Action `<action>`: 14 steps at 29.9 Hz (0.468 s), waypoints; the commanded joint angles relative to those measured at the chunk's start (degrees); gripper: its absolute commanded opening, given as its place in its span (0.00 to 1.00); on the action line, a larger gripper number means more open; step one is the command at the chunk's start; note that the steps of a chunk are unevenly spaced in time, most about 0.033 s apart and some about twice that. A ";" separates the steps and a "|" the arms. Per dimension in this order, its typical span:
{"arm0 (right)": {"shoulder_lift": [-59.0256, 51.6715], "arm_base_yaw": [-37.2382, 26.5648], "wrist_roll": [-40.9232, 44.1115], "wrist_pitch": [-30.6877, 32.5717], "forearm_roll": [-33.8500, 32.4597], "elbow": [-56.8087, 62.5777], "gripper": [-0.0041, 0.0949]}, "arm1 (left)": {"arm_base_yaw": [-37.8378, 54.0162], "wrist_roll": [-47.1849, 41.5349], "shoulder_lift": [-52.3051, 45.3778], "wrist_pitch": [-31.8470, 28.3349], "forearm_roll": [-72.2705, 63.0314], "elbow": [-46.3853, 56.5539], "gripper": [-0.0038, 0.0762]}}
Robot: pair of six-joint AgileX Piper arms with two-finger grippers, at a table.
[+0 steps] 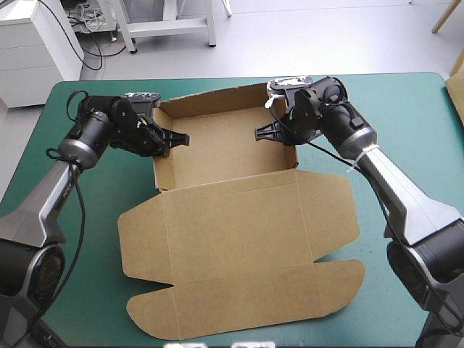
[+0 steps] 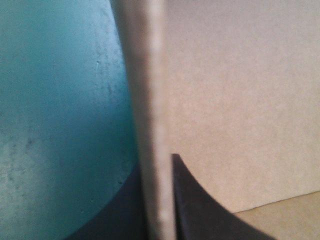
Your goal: Fold the box
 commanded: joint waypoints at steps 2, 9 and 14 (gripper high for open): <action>1.18 -2.30 -2.56 -3.41 2.09 -1.95 0.03 | -1.03 1.40 1.14 -4.50 -3.69 -2.22 0.04; 8.17 -5.54 -6.37 -5.47 6.77 -1.95 0.03 | -1.03 3.13 7.77 -6.64 -3.69 -2.22 0.04; 11.64 -5.92 -8.11 -7.69 5.64 -1.95 0.03 | -1.03 4.62 11.89 -8.22 -4.01 -2.22 0.04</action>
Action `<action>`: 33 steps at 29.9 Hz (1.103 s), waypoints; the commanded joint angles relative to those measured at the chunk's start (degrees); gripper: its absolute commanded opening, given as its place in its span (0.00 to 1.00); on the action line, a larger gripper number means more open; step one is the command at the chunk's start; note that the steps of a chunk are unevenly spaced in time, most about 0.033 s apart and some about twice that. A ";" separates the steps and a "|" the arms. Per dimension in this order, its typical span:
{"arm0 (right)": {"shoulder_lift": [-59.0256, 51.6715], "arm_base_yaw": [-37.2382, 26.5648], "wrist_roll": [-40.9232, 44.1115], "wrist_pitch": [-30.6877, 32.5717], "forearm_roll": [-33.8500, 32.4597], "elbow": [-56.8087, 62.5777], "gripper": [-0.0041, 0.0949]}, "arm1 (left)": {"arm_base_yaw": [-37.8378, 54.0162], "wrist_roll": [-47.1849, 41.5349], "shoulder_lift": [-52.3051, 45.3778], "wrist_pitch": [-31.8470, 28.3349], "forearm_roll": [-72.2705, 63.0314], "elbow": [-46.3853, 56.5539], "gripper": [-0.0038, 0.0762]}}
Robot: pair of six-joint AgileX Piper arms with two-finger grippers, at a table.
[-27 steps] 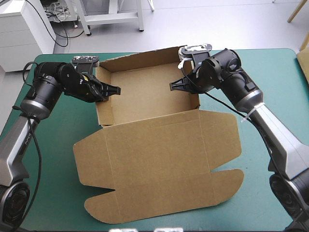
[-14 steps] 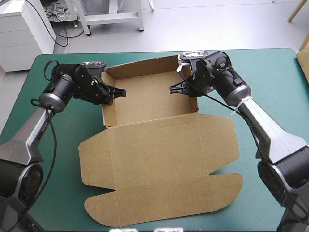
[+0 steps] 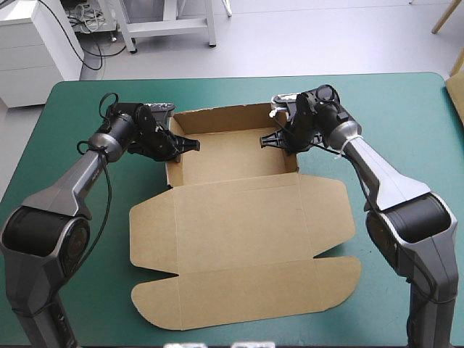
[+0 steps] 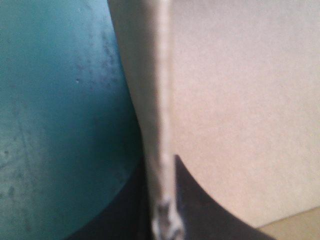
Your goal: Fold the box
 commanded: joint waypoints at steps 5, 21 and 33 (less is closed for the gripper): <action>0.88 -0.19 -4.57 -5.32 -0.06 -1.48 0.03 | -0.74 4.07 2.06 -3.54 -2.66 -0.66 0.04; 0.77 -0.19 -5.36 3.80 -3.18 -18.32 0.35 | 0.72 6.01 0.54 8.65 -2.27 -11.90 0.52; -3.62 -0.19 -5.62 3.89 2.58 -18.94 0.50 | 0.61 5.33 -5.30 17.56 3.62 -21.20 0.52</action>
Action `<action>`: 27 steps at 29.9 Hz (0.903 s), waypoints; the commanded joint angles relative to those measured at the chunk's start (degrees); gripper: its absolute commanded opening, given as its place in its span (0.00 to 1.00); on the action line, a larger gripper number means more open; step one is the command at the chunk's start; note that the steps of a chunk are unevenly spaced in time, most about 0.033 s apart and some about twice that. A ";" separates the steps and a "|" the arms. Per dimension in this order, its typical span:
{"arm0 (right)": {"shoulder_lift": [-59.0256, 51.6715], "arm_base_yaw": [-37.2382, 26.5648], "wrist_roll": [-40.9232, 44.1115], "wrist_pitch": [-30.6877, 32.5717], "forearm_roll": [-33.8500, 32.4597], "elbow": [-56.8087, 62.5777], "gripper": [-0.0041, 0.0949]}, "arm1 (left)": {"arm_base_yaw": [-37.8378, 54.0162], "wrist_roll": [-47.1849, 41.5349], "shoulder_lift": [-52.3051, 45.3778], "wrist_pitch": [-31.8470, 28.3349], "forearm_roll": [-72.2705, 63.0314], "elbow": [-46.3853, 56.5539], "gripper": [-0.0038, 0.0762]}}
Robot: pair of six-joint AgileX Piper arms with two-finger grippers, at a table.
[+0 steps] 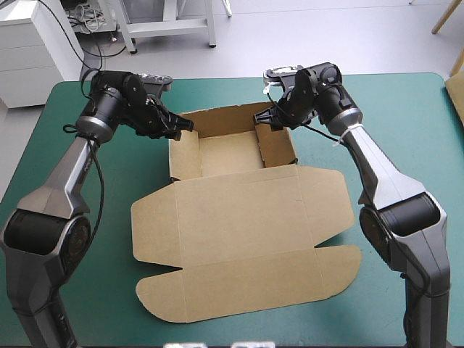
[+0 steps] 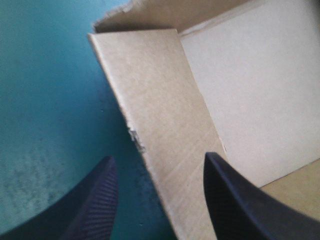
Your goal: Fold the box
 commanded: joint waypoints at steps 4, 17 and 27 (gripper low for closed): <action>-9.92 -0.20 -0.83 -1.66 0.31 -1.93 0.50 | -0.15 -0.43 -9.62 2.50 -0.48 -3.58 0.52; -16.71 -0.20 -1.71 -1.66 -1.58 -1.51 0.50 | -0.15 3.37 -29.95 2.60 0.30 -3.23 0.52; -10.41 -0.20 -1.71 -1.66 -4.22 2.26 0.50 | -0.15 6.51 -49.00 2.50 0.30 18.45 0.51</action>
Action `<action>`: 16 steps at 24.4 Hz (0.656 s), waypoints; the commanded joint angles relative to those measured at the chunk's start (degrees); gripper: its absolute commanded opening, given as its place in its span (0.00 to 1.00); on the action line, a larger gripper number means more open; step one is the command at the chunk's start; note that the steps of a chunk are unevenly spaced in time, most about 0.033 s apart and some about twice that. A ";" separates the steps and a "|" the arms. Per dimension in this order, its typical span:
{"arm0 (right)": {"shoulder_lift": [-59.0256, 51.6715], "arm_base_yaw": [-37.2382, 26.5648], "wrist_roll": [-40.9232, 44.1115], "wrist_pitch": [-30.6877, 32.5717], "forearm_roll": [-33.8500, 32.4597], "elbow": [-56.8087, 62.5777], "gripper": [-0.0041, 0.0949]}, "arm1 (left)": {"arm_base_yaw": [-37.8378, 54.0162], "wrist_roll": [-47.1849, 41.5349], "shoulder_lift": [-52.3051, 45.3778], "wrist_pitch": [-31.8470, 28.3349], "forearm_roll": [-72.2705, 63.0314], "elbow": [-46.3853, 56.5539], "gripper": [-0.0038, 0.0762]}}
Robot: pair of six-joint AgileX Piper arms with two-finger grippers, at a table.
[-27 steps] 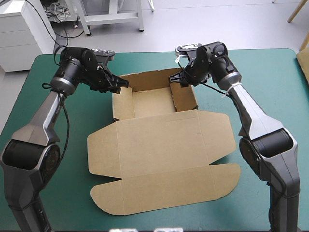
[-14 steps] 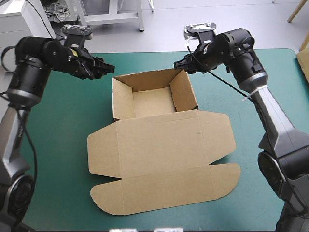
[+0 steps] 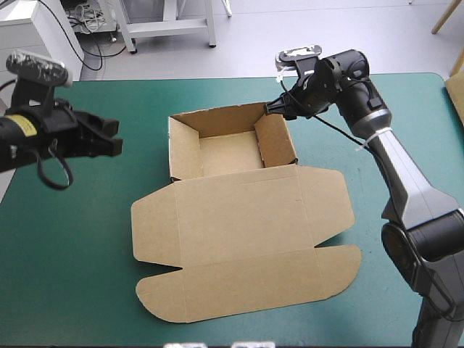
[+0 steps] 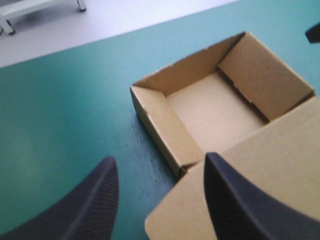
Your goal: Fold the box
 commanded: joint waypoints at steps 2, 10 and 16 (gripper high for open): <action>1.84 -0.25 -0.56 -2.40 -0.76 -1.02 0.50 | -0.15 0.93 -9.83 0.70 -0.61 12.45 0.50; 10.63 -0.25 -0.56 -2.73 -0.76 -1.02 0.50 | -0.15 0.93 -33.80 -5.73 -0.61 44.45 0.40; 12.09 -0.25 0.25 -4.30 -0.76 -1.02 0.08 | -0.15 -0.52 -56.45 -13.80 -0.61 61.30 0.04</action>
